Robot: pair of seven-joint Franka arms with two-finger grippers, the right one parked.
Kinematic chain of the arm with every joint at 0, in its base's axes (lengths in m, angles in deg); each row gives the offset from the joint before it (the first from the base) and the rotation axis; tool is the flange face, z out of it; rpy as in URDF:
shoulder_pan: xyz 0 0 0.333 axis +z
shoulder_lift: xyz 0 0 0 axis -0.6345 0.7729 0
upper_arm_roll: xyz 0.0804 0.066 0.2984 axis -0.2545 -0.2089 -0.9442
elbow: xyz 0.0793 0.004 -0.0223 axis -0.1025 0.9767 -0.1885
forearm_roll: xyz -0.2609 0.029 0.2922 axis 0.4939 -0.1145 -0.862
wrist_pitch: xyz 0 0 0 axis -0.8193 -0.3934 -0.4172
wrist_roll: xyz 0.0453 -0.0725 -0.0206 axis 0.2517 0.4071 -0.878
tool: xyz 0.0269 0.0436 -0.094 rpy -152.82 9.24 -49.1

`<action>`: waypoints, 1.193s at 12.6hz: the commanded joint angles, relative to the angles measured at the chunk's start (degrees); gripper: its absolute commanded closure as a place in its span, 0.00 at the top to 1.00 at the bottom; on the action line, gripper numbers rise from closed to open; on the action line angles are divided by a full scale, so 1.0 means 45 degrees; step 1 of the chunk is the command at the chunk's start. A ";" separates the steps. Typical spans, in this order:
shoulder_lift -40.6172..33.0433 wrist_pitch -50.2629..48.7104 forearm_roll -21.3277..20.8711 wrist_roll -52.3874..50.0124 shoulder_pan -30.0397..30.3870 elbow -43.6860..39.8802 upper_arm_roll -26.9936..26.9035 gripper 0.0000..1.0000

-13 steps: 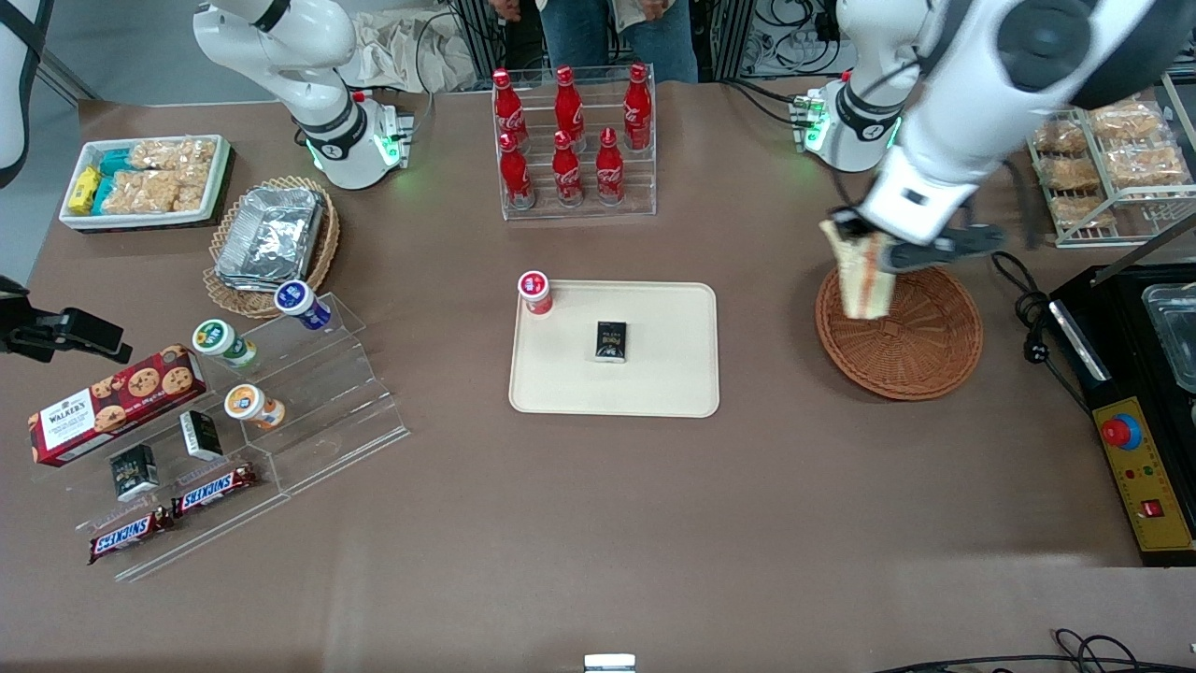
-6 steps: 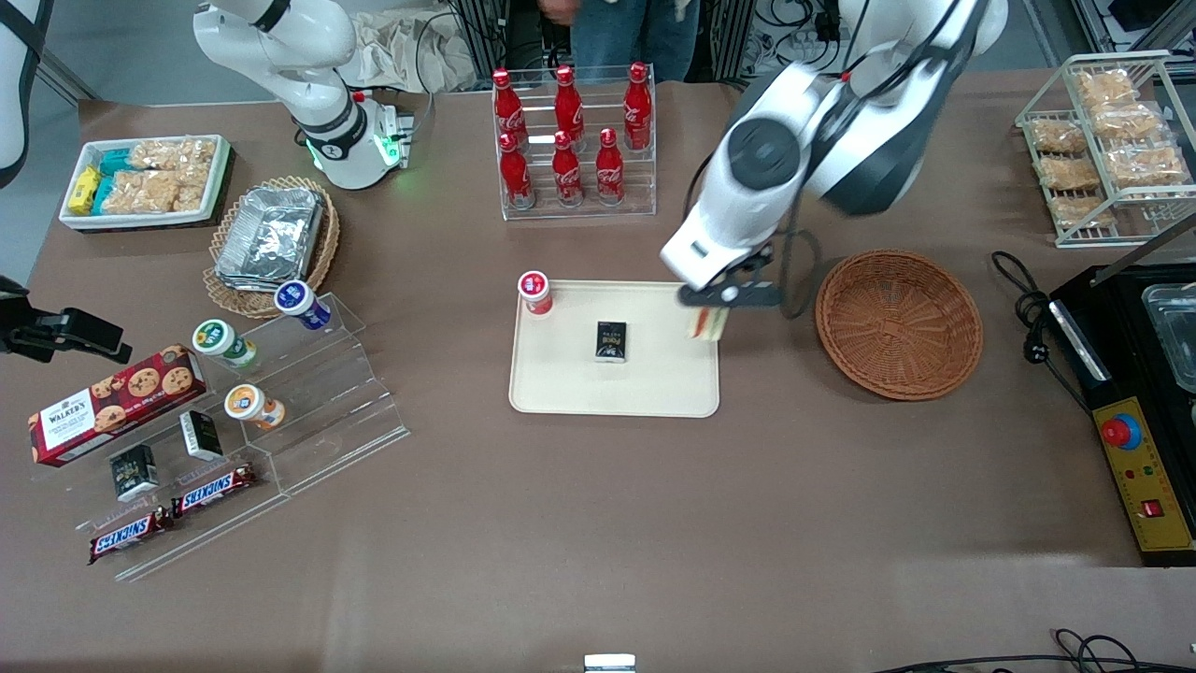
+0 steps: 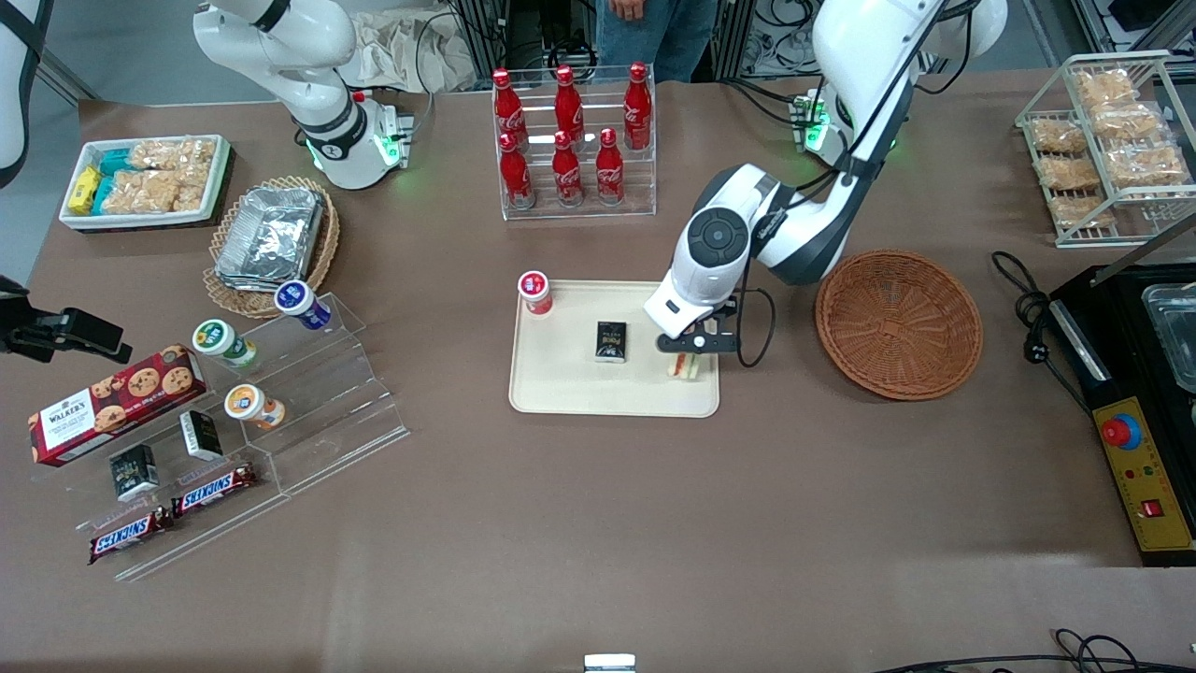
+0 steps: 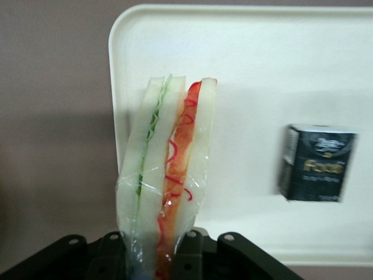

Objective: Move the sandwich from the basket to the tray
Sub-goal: 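Lower the sandwich onto the tray beside the black packet and release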

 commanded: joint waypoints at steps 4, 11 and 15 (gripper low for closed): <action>0.0316 0.0866 -0.1178 -0.1527 -0.0486 0.0628 -0.0122 0.99; -0.1414 -0.1331 -0.2935 -0.6358 -0.1365 -0.0033 -0.0162 1.00; -0.3508 -0.4304 -0.1849 -0.6219 -0.0763 -0.2451 -0.0219 1.00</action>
